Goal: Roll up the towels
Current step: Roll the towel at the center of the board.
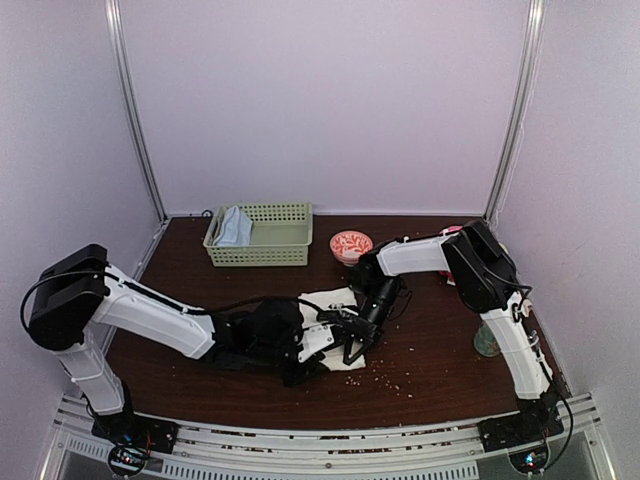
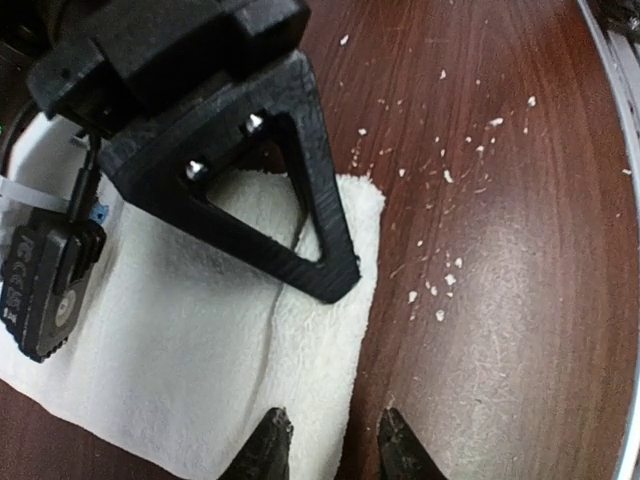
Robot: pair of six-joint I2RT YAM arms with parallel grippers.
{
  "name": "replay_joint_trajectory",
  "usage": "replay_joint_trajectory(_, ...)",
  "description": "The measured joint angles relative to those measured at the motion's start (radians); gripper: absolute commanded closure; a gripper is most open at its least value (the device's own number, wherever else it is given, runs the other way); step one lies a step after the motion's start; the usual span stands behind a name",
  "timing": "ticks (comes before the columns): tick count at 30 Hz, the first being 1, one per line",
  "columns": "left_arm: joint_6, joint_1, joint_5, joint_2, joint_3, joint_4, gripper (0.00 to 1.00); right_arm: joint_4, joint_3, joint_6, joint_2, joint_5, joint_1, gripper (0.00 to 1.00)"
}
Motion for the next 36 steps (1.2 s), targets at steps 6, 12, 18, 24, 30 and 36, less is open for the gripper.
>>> replay_joint_trajectory(6,0.057,0.002,-0.02,0.081,0.063,-0.048,0.66,-0.004,0.001,0.0,0.001,-0.002,0.0,1.0)
replay_joint_trajectory(12,0.096,0.002,-0.021,0.13,0.109,-0.06,0.66,-0.008,0.001,-0.004,0.001,-0.002,0.0,1.0)
replay_joint_trajectory(18,0.128,-0.001,-0.035,0.153,0.141,-0.085,0.78,-0.028,0.002,-0.013,0.003,-0.002,-0.001,0.9)
replay_joint_trajectory(24,0.137,-0.007,-0.062,0.169,0.173,-0.102,0.99,-0.071,0.011,-0.047,-0.014,-0.002,-0.013,0.69)
replay_joint_trajectory(30,0.11,-0.006,-0.036,0.165,0.174,-0.111,1.0,-0.043,0.018,-0.059,-0.187,0.087,-0.082,0.65)
replay_joint_trajectory(36,0.035,0.033,0.15,0.193,0.233,-0.179,1.0,0.158,-0.077,-0.002,-0.539,0.2,-0.199,0.67)
